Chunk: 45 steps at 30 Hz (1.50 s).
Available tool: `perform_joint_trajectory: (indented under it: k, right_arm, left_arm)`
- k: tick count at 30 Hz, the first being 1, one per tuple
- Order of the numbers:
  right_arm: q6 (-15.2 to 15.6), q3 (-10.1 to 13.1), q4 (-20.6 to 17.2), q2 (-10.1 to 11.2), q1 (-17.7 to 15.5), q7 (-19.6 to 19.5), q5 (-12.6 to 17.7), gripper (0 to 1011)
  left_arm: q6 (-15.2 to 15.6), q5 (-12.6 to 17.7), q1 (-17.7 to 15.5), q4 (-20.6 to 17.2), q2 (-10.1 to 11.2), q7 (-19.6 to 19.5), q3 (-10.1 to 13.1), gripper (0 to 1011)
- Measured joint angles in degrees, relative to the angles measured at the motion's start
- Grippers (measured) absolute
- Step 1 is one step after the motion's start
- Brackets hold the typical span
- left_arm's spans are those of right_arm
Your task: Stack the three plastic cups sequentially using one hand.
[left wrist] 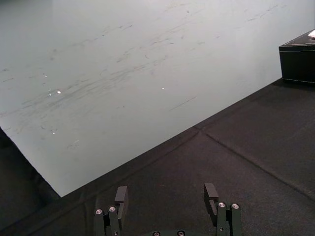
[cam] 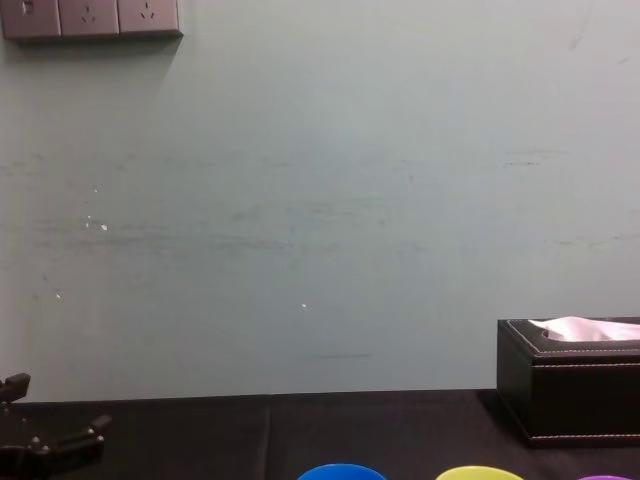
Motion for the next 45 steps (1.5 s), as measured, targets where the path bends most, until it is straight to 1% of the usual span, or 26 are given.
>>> perform_joint_trajectory:
  k: [1,4,7,10,14,17,20,21,26,34,40,45]
  right_arm:
    - [0.5,0.3,-0.5,0.4,-0.5,0.3,0.2,1004]
    - [2.0,1.7,-2.7,1.8,-3.6,1.7,1.2,1004]
    - [2.0,2.4,-4.0,2.4,-5.6,2.8,1.7,1004]
    - [1.5,3.1,-5.5,3.0,-8.2,4.5,2.0,1004]
    - [0.6,3.1,-6.0,3.4,-9.5,6.5,2.0,1004]
    - [-0.8,2.8,-6.3,3.7,-10.5,9.3,2.0,1004]
    - [-1.7,2.7,-6.3,3.6,-10.9,10.6,1.8,1004]
    - [-2.3,2.7,-6.3,3.5,-11.1,11.3,1.7,1004]
    - [-3.6,2.4,-6.0,2.8,-11.3,12.8,1.0,1004]
    - [-6.0,2.0,-4.6,0.4,-10.5,14.4,-0.5,1004]
    - [-6.6,1.9,-3.9,-1.3,-9.6,15.1,-1.4,1004]
    - [-6.5,1.9,-3.3,-2.6,-8.7,15.5,-1.9,1004]
  left_arm:
    - [0.0,0.0,0.0,0.0,0.0,0.0,0.0,1010]
    - [0.0,0.0,0.0,0.0,0.0,0.0,0.0,1010]
    - [0.0,0.0,0.0,0.0,0.0,0.0,0.0,1010]
    - [0.0,0.0,0.0,0.0,0.0,0.0,0.0,1010]
    - [0.0,0.0,0.0,0.0,0.0,0.0,0.0,1010]
    - [0.0,0.0,0.0,0.0,0.0,0.0,0.0,1010]
    - [0.0,0.0,0.0,0.0,0.0,0.0,0.0,1010]
    - [0.0,0.0,0.0,0.0,0.0,0.0,0.0,1010]
    - [0.0,0.0,0.0,0.0,0.0,0.0,0.0,1010]
    - [0.0,0.0,0.0,0.0,0.0,0.0,0.0,1010]
    - [0.0,0.0,0.0,0.0,0.0,0.0,0.0,1010]
    - [0.0,0.0,0.0,0.0,0.0,0.0,0.0,1010]
